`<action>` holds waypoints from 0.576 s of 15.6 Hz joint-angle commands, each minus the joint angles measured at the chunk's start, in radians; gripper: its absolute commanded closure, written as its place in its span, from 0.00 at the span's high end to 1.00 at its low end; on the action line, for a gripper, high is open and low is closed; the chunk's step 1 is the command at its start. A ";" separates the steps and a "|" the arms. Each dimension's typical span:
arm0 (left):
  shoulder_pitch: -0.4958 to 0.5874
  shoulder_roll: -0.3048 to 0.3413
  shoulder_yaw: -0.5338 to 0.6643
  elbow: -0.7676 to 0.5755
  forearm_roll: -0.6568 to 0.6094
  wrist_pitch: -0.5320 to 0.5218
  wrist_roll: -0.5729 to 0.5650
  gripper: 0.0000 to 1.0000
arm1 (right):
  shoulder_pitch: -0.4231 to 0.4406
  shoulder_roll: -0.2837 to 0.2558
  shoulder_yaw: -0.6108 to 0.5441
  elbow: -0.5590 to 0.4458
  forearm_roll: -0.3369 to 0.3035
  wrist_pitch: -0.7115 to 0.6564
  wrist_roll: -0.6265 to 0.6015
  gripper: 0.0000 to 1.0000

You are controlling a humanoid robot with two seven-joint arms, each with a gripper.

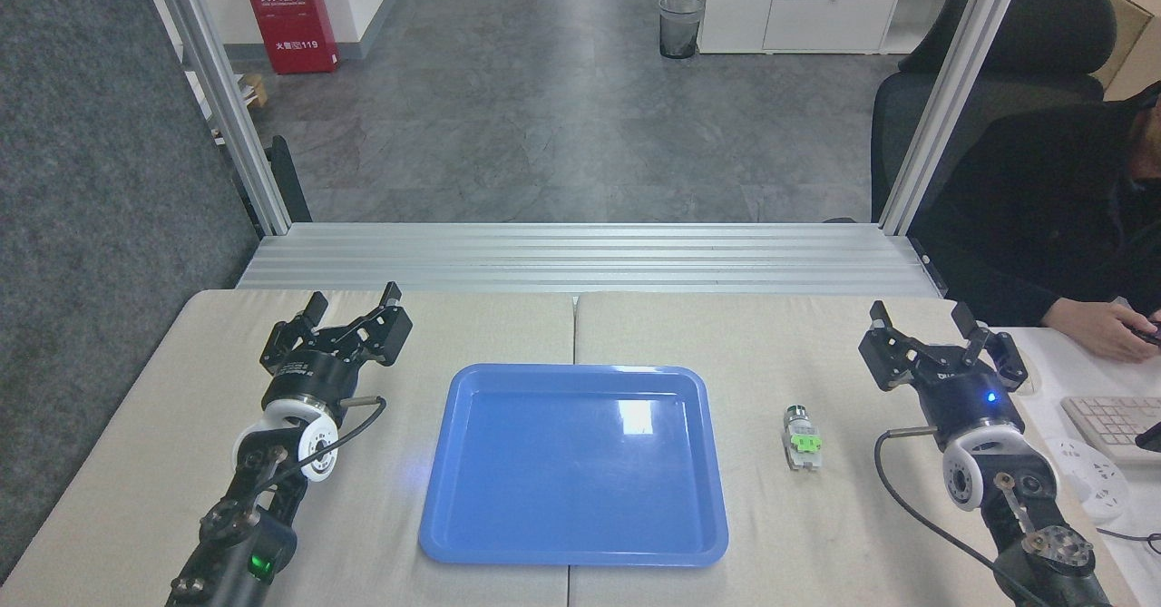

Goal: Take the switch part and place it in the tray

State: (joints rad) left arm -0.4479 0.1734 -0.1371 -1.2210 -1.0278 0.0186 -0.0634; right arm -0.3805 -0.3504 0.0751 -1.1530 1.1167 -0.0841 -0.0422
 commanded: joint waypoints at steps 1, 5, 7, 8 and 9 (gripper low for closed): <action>0.000 0.000 0.001 0.000 0.000 0.000 0.001 1.00 | 0.000 0.004 0.000 -0.001 0.000 0.000 -0.001 1.00; 0.000 0.000 -0.001 0.000 0.000 0.000 0.001 1.00 | 0.003 0.004 0.005 -0.001 0.000 0.000 -0.001 1.00; 0.000 0.000 -0.001 0.000 0.000 0.000 0.001 1.00 | 0.012 0.008 0.014 -0.001 0.002 0.001 0.002 1.00; 0.000 0.000 -0.001 0.000 0.000 0.000 0.001 1.00 | 0.021 0.019 0.015 -0.001 0.002 0.003 0.008 1.00; 0.000 0.000 0.001 0.000 0.000 0.000 0.001 1.00 | 0.038 0.034 0.031 0.001 0.003 0.003 0.012 1.00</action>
State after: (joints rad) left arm -0.4479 0.1733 -0.1372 -1.2210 -1.0278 0.0186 -0.0634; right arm -0.3707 -0.3443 0.0806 -1.1533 1.1174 -0.0842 -0.0392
